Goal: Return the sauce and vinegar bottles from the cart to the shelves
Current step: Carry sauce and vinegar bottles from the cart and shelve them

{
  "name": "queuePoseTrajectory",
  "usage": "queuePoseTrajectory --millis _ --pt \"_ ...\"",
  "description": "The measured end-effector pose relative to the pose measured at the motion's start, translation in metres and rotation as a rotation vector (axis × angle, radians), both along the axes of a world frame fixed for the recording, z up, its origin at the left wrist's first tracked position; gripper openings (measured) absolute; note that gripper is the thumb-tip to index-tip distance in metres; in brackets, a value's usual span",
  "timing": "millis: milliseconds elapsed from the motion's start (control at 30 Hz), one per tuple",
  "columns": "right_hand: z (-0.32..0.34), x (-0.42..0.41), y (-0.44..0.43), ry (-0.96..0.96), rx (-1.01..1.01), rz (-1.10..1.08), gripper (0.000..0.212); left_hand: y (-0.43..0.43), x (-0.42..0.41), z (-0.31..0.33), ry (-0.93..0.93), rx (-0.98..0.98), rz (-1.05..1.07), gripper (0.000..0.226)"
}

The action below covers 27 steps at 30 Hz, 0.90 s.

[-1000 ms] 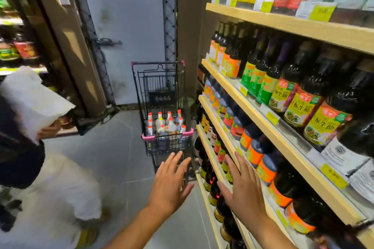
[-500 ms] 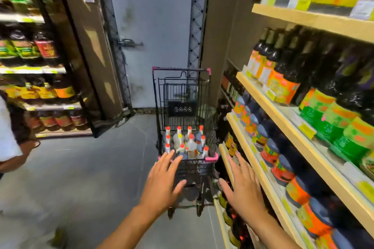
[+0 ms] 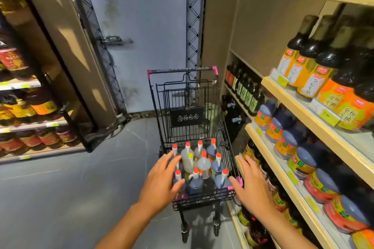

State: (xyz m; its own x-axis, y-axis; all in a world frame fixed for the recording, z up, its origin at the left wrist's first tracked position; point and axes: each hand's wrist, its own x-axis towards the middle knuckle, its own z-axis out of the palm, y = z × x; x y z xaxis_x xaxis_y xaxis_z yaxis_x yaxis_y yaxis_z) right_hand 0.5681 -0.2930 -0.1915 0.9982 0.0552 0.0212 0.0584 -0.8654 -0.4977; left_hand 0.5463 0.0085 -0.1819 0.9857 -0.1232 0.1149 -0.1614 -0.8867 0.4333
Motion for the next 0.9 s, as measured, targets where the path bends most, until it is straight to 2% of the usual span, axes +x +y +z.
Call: queuePoseTrajectory --millis 267,467,600,900 --pt "-0.039 0.128 0.031 0.172 0.133 -0.086 0.070 0.037 0.140 -0.021 0.113 0.007 -0.058 0.074" --pt "-0.057 0.194 0.037 0.271 0.146 -0.130 0.069 0.045 0.229 -0.038 0.154 -0.005 -0.109 0.073" --pt "-0.077 0.229 0.039 0.273 0.209 -0.266 0.056 0.041 0.288 -0.059 0.200 0.019 -0.229 0.072" --pt "-0.126 0.282 0.071 0.390 0.190 -0.492 0.023 0.023 0.428 -0.131 0.382 0.036 -0.538 0.066"
